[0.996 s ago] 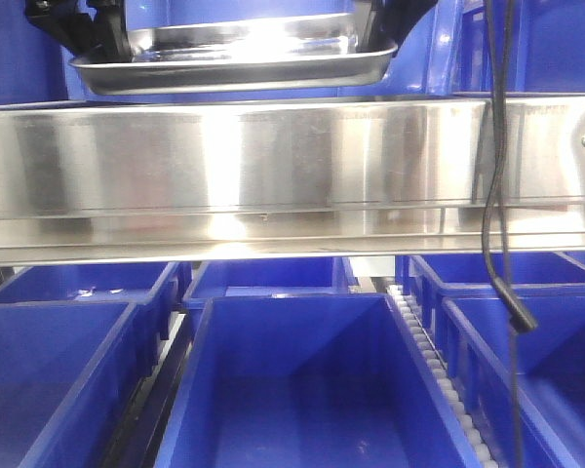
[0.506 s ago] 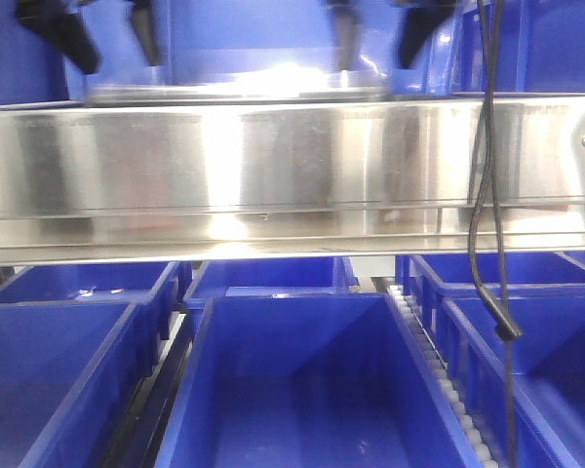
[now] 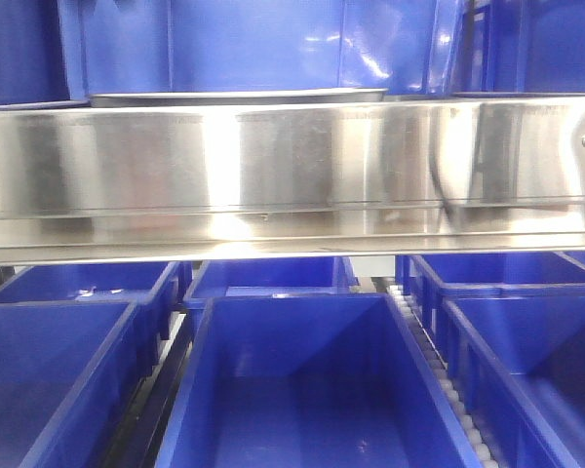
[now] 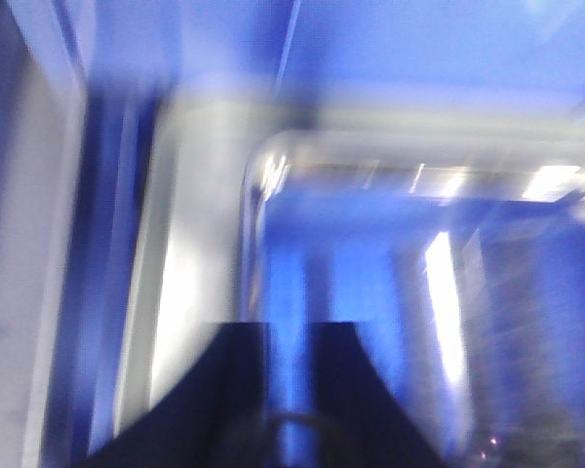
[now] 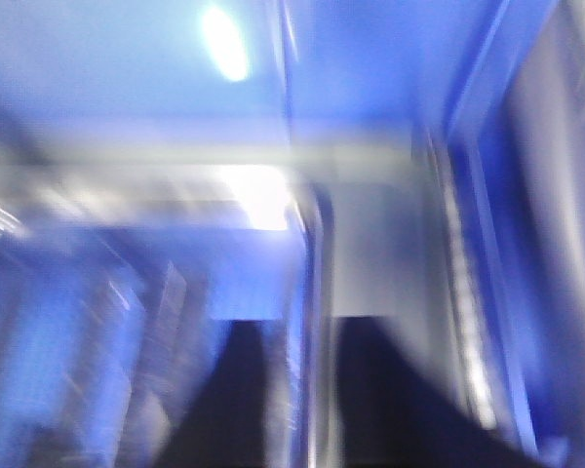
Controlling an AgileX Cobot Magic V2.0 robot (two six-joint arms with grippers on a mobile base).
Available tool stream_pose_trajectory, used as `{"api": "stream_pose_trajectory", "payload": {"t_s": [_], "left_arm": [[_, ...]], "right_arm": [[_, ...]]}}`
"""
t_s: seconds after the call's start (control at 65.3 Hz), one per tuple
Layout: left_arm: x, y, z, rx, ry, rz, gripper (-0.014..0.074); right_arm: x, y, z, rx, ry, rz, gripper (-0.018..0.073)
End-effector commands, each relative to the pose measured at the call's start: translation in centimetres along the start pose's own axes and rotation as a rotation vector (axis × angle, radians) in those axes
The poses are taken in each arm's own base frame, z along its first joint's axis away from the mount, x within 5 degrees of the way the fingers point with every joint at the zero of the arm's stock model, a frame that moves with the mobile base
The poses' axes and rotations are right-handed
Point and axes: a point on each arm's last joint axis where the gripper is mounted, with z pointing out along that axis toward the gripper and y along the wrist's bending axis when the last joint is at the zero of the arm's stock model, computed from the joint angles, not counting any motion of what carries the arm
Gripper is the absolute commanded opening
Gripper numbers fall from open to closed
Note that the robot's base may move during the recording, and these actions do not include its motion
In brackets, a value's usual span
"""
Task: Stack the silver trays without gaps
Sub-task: 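Raise both grippers up away from the stacked trays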
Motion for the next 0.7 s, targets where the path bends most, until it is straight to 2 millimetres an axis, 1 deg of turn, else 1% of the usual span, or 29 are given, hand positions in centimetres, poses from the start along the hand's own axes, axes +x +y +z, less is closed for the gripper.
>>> {"api": "stream_pose_trajectory", "payload": {"t_s": [0.0, 0.077, 0.199, 0.215, 0.23, 0.291, 0.306, 0.322, 0.337, 0.368, 0.414, 0.506, 0.521, 0.582, 0.613, 0.628, 0.644, 0.689], "left_arm": [[-0.4, 0.2, -3.0, 0.034, -0.048, -0.016, 0.0003], [0.0, 0.3, -4.9, 0.052, -0.066, -0.001, -0.0006], [1.6, -0.1, -7.7, 0.138, -0.185, 0.038, -0.0007], [1.8, -0.2, -7.6, 0.147, -0.193, 0.043, -0.0007], [2.1, -0.1, -8.1, 0.162, -0.215, 0.045, -0.0007], [3.4, 0.2, -8.2, 0.199, -0.259, 0.053, -0.0007], [3.5, 0.3, -8.9, 0.214, -0.287, 0.049, -0.0007], [3.7, 0.3, -8.7, 0.22, -0.292, 0.049, -0.0007], [4.0, 0.5, -9.1, 0.232, -0.31, 0.047, -0.0007], [4.7, 0.7, -9.0, 0.244, -0.324, 0.048, -0.0007], [5.4, 1.1, -9.6, 0.272, -0.373, 0.048, -0.0007], [7.3, 1.9, -9.8, 0.295, -0.413, 0.055, -0.0007], [7.6, 2.0, -9.9, 0.296, -0.415, 0.056, -0.0007], [8.6, 2.4, -10.2, 0.322, -0.46, 0.059, -0.0007], [9.0, 2.6, -10.4, 0.335, -0.482, 0.06, -0.0007], [9.3, 2.8, -10.7, 0.343, -0.5, 0.062, -0.0007], [9.7, 2.9, -10.5, 0.347, -0.504, 0.063, -0.0007], [10.4, 3.1, -10.8, 0.372, -0.547, 0.063, -0.0007]], "right_arm": [[-0.7, -0.6, -2.8, -0.012, -0.058, -0.008, -0.0078], [-0.5, -0.9, -3.9, -0.002, -0.045, -0.03, -0.008], [0.4, -0.8, -4.8, -0.023, -0.073, -0.128, -0.008], [0.4, -0.8, -5.1, -0.033, -0.089, -0.131, -0.008], [0.5, -0.9, -5.2, -0.038, -0.096, -0.134, -0.008], [1.1, -1.0, -5.5, -0.064, -0.124, -0.145, -0.008], [1.3, -1.0, -5.6, -0.073, -0.134, -0.148, -0.008], [1.3, -1.0, -6.0, -0.089, -0.158, -0.149, -0.008], [1.5, -1.0, -6.1, -0.1, -0.169, -0.152, -0.008], [2.1, -1.1, -6.1, -0.115, -0.183, -0.161, -0.008], [2.8, -1.4, -6.5, -0.148, -0.22, -0.176, -0.008], [4.5, -2.2, -7.2, -0.203, -0.294, -0.212, -0.008], [5.1, -2.4, -7.0, -0.205, -0.29, -0.218, -0.008], [6.5, -3.0, -7.1, -0.233, -0.318, -0.226, -0.008], [7.1, -3.4, -7.5, -0.253, -0.346, -0.227, -0.008], [7.7, -3.6, -7.3, -0.256, -0.343, -0.231, -0.008], [8.0, -3.8, -7.7, -0.27, -0.364, -0.23, -0.008], [9.2, -4.3, -7.6, -0.291, -0.384, -0.236, -0.008]]}}
